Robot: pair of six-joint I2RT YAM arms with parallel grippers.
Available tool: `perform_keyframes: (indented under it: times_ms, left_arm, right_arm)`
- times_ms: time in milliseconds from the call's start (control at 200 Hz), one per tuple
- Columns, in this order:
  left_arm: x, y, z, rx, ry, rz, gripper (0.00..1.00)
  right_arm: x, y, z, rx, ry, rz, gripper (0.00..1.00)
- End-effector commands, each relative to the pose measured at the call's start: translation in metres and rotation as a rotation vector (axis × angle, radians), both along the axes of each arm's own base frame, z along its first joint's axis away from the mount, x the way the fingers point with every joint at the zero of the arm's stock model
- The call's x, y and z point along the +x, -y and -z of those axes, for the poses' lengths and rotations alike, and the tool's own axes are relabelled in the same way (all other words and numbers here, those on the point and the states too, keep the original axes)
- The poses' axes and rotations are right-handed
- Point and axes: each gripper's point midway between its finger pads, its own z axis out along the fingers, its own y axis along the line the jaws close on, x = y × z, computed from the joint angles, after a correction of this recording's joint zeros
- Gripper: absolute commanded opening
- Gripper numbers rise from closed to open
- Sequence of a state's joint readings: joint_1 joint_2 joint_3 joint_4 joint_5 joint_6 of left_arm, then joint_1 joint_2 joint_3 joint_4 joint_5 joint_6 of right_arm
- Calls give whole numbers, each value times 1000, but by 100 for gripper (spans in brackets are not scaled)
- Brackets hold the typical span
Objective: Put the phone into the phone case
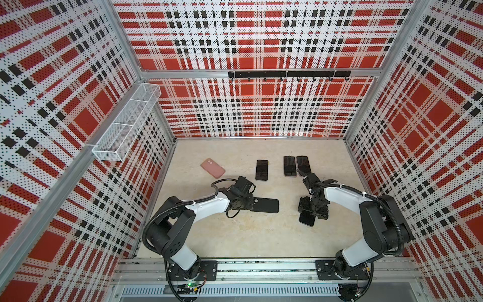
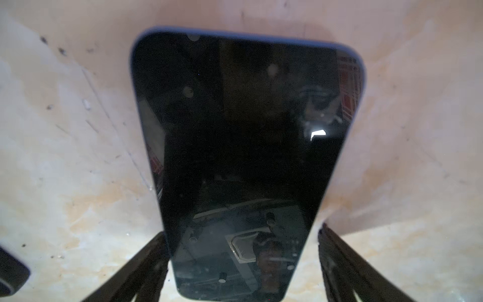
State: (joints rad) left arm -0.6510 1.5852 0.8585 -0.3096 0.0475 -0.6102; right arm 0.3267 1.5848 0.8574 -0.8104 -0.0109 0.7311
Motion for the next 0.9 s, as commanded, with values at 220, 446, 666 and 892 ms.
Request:
perform_keyframes:
  times_ms: [220,446,666,892]
  left_arm:
    - [33,-28,-45,-32,97,-34,39]
    - [45,-24,-59,-69,114,3,40]
    - [60,-21,-77,-143,122,38,41]
    - [51,-1,-87,-397,73,94,49]
  right_arm:
    - [-5,2,11,-17,-12,-44,73]
    - [9,-11,-19,9,59,-213,64]
    - [27,-51,-44,17,159,-564,54]
    - [47,-104,-66,88,303,-893,47]
